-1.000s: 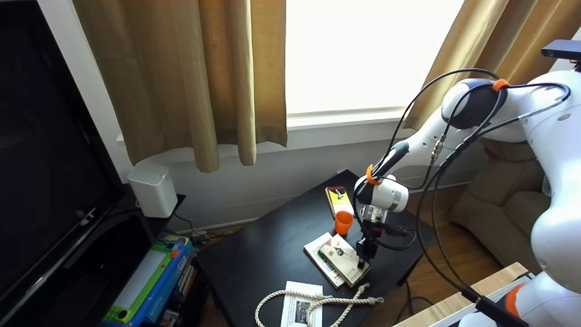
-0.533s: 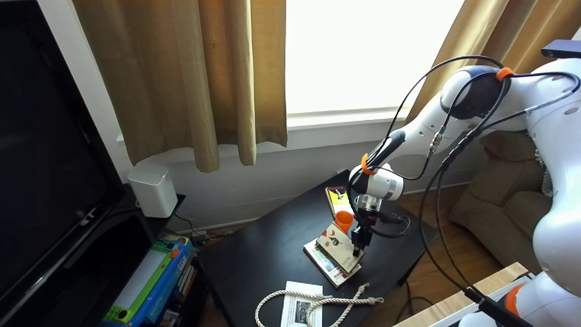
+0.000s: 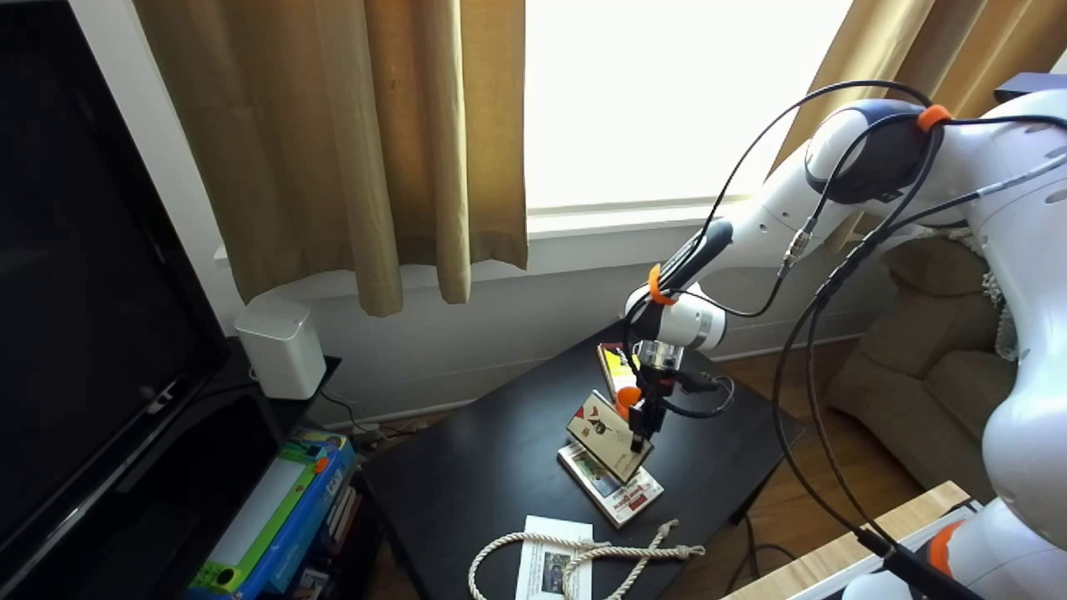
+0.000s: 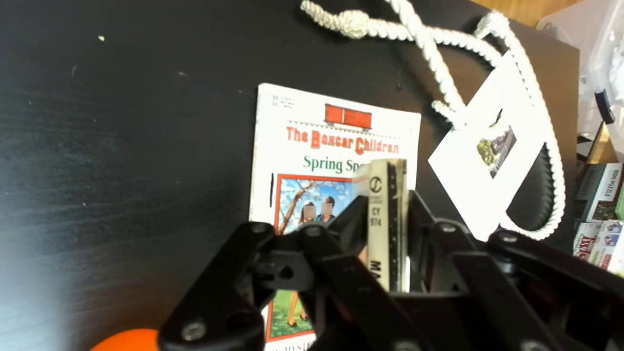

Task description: Move the orange cup to the right then put the book on top

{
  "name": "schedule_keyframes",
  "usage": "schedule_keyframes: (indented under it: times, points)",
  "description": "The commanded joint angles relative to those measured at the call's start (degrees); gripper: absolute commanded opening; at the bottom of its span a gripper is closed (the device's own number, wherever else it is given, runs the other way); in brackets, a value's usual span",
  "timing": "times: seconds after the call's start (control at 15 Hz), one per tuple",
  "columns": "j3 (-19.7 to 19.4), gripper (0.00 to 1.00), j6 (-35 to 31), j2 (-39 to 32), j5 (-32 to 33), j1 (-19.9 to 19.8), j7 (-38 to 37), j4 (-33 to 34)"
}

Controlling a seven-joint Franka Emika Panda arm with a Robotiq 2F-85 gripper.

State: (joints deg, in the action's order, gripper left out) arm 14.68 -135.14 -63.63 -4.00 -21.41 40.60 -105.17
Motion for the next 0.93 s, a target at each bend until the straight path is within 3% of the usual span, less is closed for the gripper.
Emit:
schedule_keyframes:
  times: [0.0, 0.33, 0.8, 0.87]
  points:
    - [1.2, 0.05, -1.8, 4.0, -2.1, -0.6, 2.3, -4.1]
    - [1.8, 0.05, -4.4, 10.0, -4.7, -1.7, 4.2, -9.6]
    - [2.3, 0.05, -8.7, 14.1, -12.1, -7.1, 9.2, -15.1]
    - [0.5, 0.21, -6.6, 12.6, -10.4, -3.9, 7.4, -12.0]
